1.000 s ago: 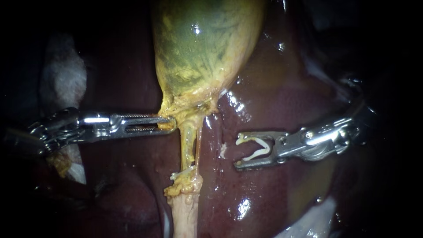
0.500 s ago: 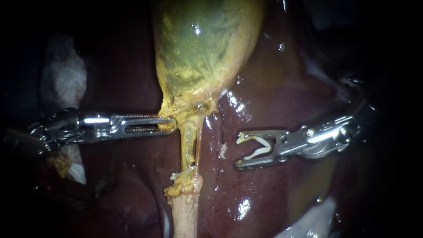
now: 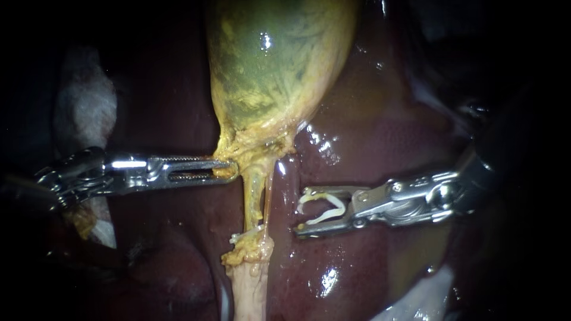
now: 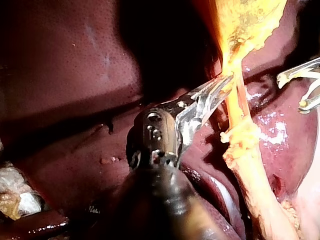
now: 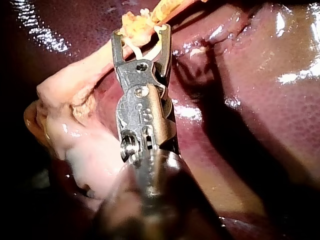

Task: Clipping second clip left tube

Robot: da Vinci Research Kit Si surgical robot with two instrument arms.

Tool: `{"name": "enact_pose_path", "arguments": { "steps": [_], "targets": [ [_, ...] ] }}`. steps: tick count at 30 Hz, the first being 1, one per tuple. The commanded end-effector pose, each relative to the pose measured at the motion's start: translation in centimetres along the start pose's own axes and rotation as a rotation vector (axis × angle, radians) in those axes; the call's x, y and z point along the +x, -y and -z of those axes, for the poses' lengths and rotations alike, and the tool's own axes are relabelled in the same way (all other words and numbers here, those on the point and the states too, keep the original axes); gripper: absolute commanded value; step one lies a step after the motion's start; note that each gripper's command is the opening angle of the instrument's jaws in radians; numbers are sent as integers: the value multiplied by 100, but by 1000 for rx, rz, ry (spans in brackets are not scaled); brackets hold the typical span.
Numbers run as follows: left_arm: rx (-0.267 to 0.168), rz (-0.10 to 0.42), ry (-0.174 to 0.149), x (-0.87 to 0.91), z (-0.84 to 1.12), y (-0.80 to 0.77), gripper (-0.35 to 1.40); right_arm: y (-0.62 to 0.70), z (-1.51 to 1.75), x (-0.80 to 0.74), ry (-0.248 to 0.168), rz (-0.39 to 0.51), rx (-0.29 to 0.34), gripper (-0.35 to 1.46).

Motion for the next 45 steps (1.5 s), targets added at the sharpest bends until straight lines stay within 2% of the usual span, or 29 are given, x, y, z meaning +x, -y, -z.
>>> {"name": "enact_pose_path", "arguments": {
  "steps": [1, 6, 11, 14, 18, 25, 31, 45],
  "targets": [
    [1, 1, 0, 0, 1, -2, -35, 1, -5, 2, 4, -12, 5, 59],
    [-2, 4, 3, 3, 9, -8, -35, 3, -30, 12, 6, -76, 20, 60],
    [-7, 6, 12, 7, 20, -7, -35, 0, -45, 12, 7, -106, 25, 60],
    [-7, 7, 30, 9, 26, -6, -35, -2, -55, 10, 7, -116, 26, 60],
    [-7, 8, 30, 11, 30, -7, -35, -6, -68, 4, 7, -124, 26, 60],
    [-7, 12, 30, 14, 34, -15, -35, -20, -82, -16, 5, -135, 22, 60],
    [-9, 15, 32, 18, 40, -21, -35, -30, -79, -30, 6, -139, 24, 58],
    [-8, 20, 31, 21, 42, -39, -35, -30, -87, -30, 2, -156, 22, 55]
  ]
}}
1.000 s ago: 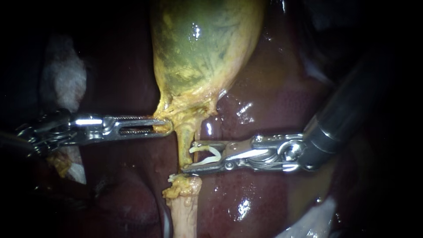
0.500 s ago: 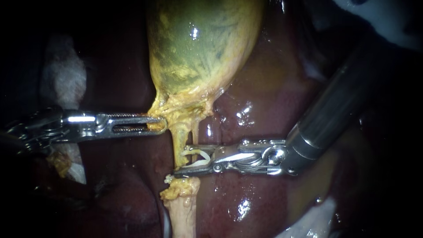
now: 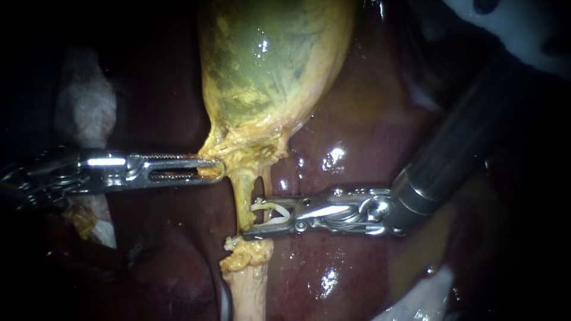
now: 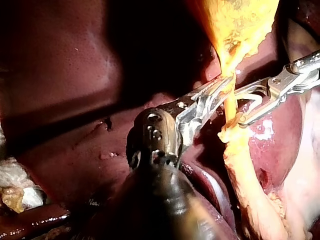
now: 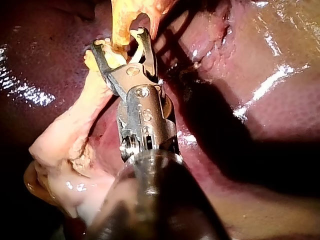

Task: Clipping second clip left tube

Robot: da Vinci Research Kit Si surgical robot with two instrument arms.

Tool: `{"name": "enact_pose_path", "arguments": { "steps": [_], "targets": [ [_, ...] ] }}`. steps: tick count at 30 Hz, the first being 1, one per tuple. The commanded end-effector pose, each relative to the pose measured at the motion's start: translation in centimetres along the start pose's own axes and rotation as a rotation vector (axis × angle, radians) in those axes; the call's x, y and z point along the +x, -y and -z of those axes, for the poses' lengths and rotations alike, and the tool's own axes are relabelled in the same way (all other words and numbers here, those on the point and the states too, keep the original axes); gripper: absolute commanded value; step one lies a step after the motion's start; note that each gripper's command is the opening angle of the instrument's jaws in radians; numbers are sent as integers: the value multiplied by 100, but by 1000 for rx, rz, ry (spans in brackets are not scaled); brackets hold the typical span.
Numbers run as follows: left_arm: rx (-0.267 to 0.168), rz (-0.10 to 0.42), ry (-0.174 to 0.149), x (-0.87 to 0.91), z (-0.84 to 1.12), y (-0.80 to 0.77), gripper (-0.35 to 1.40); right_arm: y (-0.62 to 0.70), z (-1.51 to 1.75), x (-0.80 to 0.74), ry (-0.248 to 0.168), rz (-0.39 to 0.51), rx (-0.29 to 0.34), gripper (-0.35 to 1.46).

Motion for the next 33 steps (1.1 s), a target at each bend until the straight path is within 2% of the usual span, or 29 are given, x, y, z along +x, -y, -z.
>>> {"name": "enact_pose_path", "arguments": {
  "steps": [1, 14, 25, 33],
  "targets": [
    [2, 1, 0, 0, 0, -2, -35, 0, -1, 0, -1, 1, -2, 55],
    [2, 11, -1, 4, 2, -18, -35, 5, -27, 8, 29, -11, -27, 53],
    [2, 11, -1, 4, 1, -19, -35, 5, -38, 5, 65, 5, -16, 48],
    [2, 11, -1, 4, 1, -19, -35, 6, -48, 8, 68, 10, -10, 47]
  ]
}}
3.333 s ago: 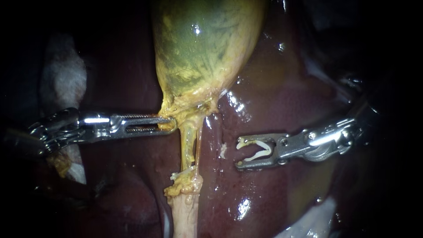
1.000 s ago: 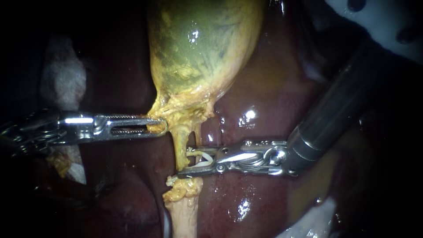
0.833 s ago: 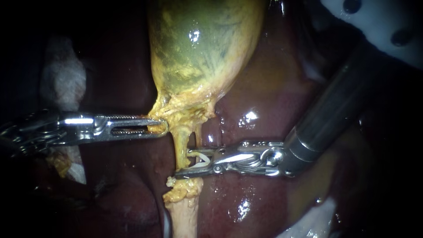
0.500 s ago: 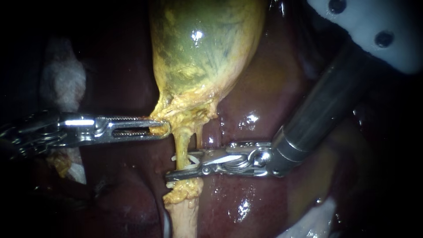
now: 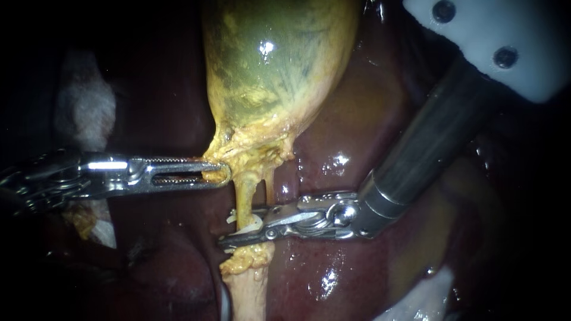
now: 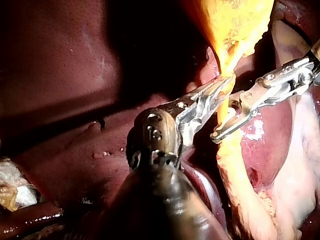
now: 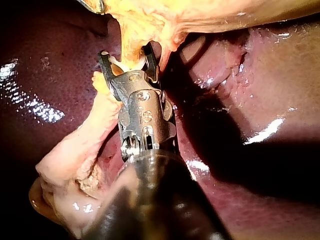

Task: Clipping second clip left tube

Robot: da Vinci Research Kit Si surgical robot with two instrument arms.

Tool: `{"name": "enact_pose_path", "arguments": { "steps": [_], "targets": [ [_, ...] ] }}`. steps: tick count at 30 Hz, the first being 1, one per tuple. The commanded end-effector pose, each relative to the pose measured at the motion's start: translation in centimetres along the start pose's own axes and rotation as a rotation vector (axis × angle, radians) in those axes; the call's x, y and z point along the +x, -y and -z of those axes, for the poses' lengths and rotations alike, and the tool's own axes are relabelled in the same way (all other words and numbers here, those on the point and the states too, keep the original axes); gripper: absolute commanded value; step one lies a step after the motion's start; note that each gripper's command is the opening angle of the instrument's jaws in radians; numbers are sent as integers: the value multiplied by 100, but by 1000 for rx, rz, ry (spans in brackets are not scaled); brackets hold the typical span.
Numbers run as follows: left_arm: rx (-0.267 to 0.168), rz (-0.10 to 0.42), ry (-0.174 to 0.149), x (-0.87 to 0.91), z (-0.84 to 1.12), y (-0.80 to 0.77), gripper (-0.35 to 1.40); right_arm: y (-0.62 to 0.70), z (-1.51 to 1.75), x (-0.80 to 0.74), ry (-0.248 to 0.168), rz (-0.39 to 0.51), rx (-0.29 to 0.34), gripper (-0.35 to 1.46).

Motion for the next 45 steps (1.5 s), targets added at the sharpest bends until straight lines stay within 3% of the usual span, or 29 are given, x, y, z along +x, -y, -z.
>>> {"name": "enact_pose_path", "arguments": {
  "steps": [1, 6, 11, 16, 45],
  "targets": [
    [0, 0, 0, 0, 0, 0, -35, 0, -1, 0, 0, -1, -1, 47],
    [0, 0, 0, 0, 0, 0, -35, -2, -1, 1, 12, 2, 22, 37],
    [0, 0, 0, 0, 0, 0, -35, -10, -1, 1, 29, -83, 49, -10],
    [0, 0, 0, 0, 0, 0, -35, -15, 0, 0, 29, -122, 46, -35],
    [0, -1, 0, -1, -1, 1, -35, -17, 1, 0, 28, -134, 39, -35]
  ]
}}
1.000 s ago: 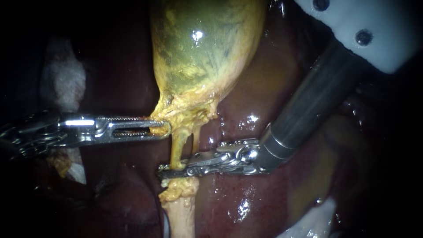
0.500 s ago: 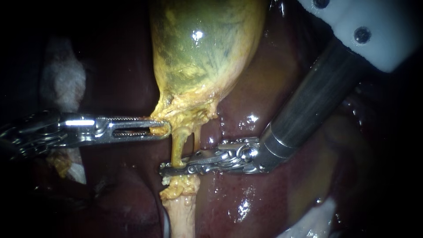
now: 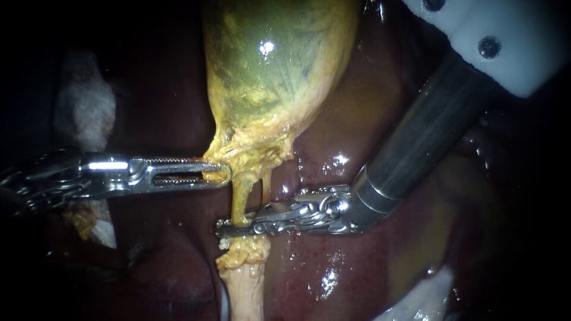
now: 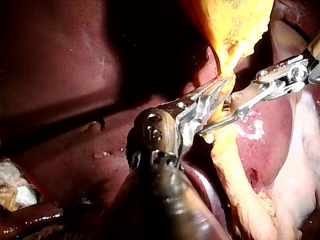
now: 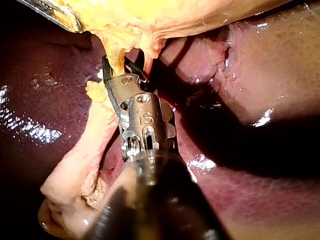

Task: Clipping second clip left tube

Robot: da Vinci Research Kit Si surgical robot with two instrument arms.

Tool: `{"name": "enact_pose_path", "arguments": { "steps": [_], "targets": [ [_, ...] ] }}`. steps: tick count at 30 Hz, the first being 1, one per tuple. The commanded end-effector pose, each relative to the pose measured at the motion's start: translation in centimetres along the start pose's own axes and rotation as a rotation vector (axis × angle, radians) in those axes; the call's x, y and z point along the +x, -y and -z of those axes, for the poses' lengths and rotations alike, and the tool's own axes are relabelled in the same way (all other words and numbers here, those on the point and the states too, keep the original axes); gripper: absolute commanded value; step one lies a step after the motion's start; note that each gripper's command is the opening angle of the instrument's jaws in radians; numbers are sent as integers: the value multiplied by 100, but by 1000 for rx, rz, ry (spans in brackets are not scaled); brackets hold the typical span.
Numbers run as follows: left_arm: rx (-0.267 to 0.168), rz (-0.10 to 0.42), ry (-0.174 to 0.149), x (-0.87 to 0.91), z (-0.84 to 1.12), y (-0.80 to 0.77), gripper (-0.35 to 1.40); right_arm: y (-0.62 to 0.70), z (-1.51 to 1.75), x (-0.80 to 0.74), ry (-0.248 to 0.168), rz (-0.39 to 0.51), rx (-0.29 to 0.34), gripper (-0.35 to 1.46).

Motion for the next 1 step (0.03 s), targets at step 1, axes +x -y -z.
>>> {"name": "enact_pose_path", "arguments": {
  "steps": [1],
  "targets": [
    [0, 0, 0, 0, 0, 0, -35, 0, 0, 0, -1, -3, 0, -35]
  ]
}}
